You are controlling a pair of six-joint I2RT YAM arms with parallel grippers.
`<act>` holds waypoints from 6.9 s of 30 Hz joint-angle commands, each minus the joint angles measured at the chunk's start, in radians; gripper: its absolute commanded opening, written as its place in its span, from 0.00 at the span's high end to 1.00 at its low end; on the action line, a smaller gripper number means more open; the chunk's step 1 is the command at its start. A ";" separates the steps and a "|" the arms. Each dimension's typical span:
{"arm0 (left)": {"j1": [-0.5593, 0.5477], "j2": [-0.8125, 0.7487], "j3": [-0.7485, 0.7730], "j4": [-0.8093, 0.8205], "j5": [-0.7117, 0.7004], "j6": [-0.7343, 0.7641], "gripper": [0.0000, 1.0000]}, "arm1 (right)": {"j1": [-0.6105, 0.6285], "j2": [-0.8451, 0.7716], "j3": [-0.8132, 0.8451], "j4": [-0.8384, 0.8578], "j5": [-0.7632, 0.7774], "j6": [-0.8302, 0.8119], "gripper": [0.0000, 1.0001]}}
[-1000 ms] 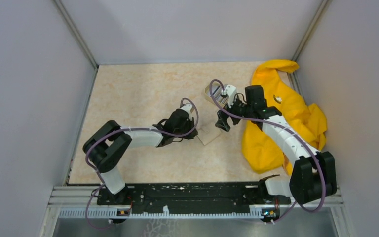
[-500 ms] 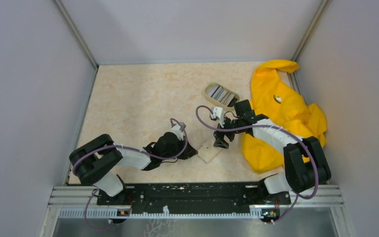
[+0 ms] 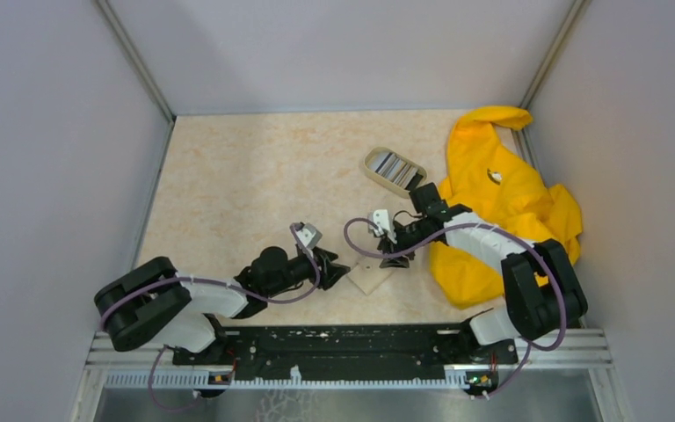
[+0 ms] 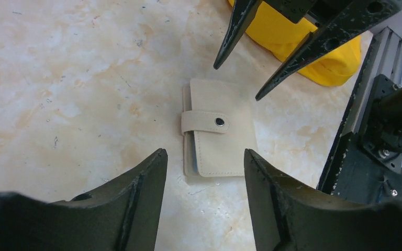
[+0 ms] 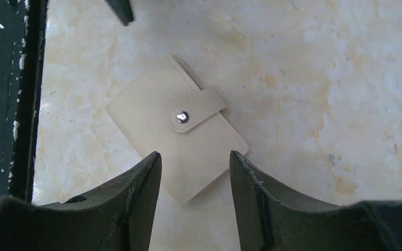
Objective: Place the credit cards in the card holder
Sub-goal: Move the card holder to the center of the board, then open the card holder at the center of the board.
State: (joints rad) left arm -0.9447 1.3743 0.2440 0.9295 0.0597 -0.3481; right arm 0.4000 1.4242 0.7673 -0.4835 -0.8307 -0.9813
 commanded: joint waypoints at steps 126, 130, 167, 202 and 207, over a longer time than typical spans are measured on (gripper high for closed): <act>0.001 0.106 0.053 -0.086 0.042 -0.253 0.38 | 0.143 -0.036 0.081 0.161 0.211 0.225 1.00; 0.001 0.141 0.058 -0.090 0.038 -0.302 0.37 | 0.143 -0.038 0.081 0.159 0.207 0.227 1.00; 0.001 0.224 0.229 -0.107 0.185 0.034 0.95 | 0.035 -0.102 0.097 0.220 0.202 0.406 1.00; 0.034 0.154 0.111 0.162 0.234 0.418 0.16 | -0.089 -0.186 0.053 0.251 -0.008 0.441 1.00; 0.034 0.277 0.178 0.252 0.213 0.363 0.14 | -0.088 -0.176 0.055 0.248 -0.028 0.441 1.00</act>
State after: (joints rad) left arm -0.9138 1.5730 0.3698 1.0180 0.2504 0.0338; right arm 0.3157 1.2392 0.8116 -0.2543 -0.7963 -0.5240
